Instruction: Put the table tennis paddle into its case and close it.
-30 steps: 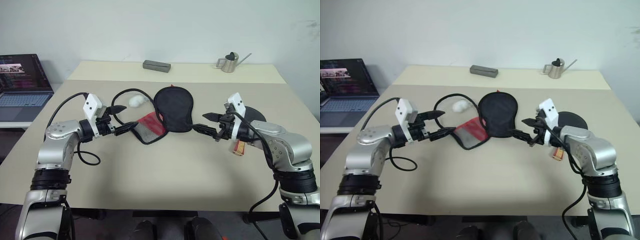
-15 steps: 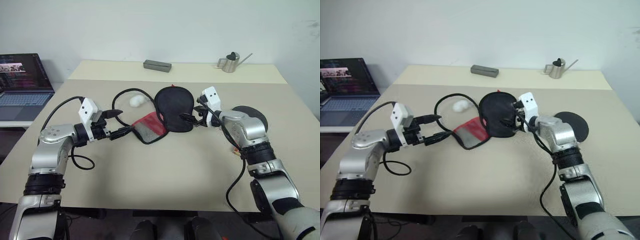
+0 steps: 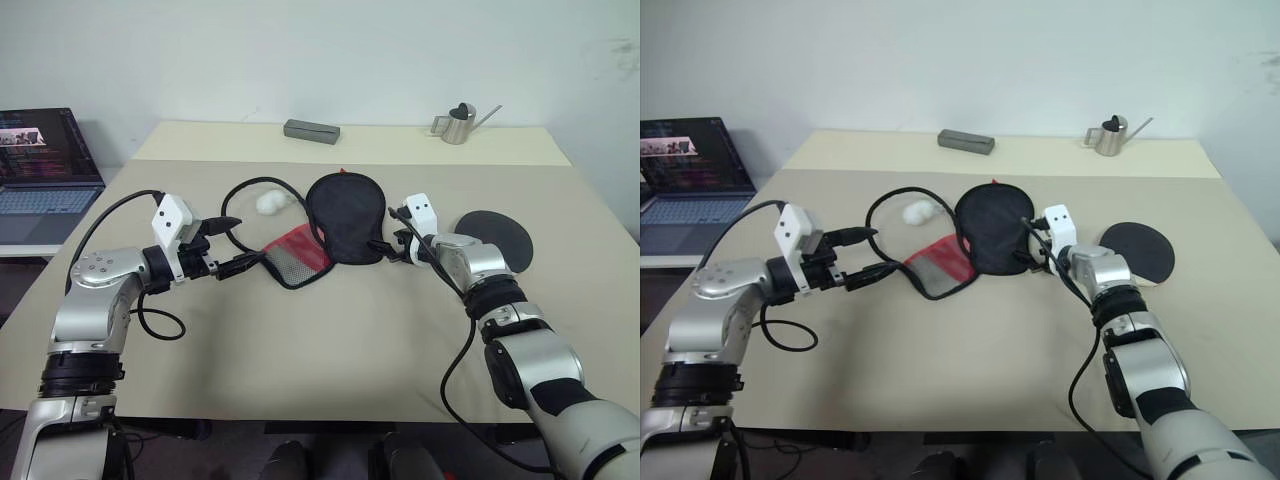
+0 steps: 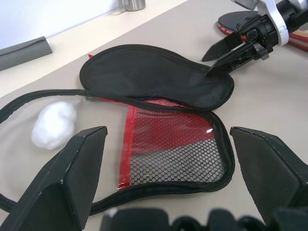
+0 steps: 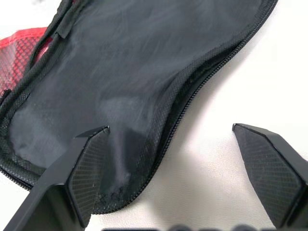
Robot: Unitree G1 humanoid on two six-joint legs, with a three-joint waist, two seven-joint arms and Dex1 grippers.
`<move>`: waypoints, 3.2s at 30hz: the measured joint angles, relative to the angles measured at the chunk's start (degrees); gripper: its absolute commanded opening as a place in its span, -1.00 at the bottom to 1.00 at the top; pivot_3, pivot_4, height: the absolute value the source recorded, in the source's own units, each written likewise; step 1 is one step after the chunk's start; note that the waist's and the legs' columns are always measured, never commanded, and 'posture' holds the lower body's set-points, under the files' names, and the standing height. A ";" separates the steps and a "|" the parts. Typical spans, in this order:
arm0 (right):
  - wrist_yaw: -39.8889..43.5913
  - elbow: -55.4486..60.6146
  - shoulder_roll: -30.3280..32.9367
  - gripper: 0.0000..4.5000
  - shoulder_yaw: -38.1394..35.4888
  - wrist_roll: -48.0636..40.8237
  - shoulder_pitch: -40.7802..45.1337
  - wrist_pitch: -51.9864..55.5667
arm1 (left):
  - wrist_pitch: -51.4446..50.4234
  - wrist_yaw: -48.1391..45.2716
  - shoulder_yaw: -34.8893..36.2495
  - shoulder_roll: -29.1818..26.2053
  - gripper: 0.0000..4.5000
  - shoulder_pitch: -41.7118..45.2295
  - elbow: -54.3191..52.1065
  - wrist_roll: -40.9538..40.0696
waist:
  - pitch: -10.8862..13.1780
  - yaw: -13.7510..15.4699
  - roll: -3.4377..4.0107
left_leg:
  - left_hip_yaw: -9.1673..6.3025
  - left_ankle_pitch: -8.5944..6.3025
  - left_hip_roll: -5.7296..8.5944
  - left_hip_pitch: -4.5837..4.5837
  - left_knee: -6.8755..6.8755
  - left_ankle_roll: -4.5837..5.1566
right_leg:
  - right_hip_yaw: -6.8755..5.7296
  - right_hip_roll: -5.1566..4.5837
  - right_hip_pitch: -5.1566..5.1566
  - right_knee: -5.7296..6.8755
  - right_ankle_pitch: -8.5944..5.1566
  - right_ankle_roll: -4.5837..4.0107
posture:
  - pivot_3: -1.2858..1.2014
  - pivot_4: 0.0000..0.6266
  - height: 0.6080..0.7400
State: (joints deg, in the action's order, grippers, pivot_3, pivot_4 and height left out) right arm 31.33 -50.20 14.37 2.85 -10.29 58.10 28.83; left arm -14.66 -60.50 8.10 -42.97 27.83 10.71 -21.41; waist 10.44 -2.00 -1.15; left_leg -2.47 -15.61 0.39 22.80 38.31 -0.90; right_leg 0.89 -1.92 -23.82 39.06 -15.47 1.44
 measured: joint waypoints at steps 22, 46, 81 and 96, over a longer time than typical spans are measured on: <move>-0.21 8.31 -1.52 -0.98 -1.05 0.28 -1.31 6.36 | -0.10 -2.73 -0.01 -0.02 1.00 1.47 0.10 -0.16 | 0.00 -0.05 0.00 | 0.16 0.00 -0.02 0.09 -0.15 0.00 | 0.08 -0.01 -0.23 0.00 0.00 0.00 | 0.03 -0.52 1.00; -7.21 34.72 -2.06 -0.98 -1.90 -0.17 -14.33 24.65 | 0.11 -5.36 -0.42 -0.81 1.00 0.33 -1.13 0.01 | 0.00 0.01 0.00 | 0.17 0.00 -0.01 0.09 -0.17 0.00 | 0.07 -0.01 -0.23 -0.01 0.00 0.00 | 0.03 -0.52 1.00; -20.68 46.88 -9.73 -0.98 -6.10 -2.44 -19.67 33.53 | 0.35 -6.36 -1.36 -0.81 1.00 1.34 -0.75 0.31 | 0.00 -0.04 0.00 | 0.16 0.00 -0.01 0.08 -0.18 0.00 | 0.07 0.02 -0.24 0.00 0.00 0.00 | 0.03 -0.52 1.00; -21.60 49.72 -10.06 0.81 -6.23 -3.99 -20.95 33.96 | 1.55 -6.45 -2.21 -0.77 1.00 2.62 0.82 1.12 | 0.00 0.04 0.00 | 0.14 0.00 0.01 0.08 -0.17 0.00 | 0.06 0.02 -0.21 0.01 0.00 0.00 | 0.03 -0.52 1.00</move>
State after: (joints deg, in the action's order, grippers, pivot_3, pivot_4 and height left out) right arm 9.73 -0.48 4.31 -3.37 -14.28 37.15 62.79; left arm -13.11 -66.95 5.90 -43.74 30.45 11.53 -20.29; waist 10.43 -1.96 -1.15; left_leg -2.33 -15.61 0.39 22.88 38.14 -0.89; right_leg 0.95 -1.89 -24.04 39.06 -15.47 1.44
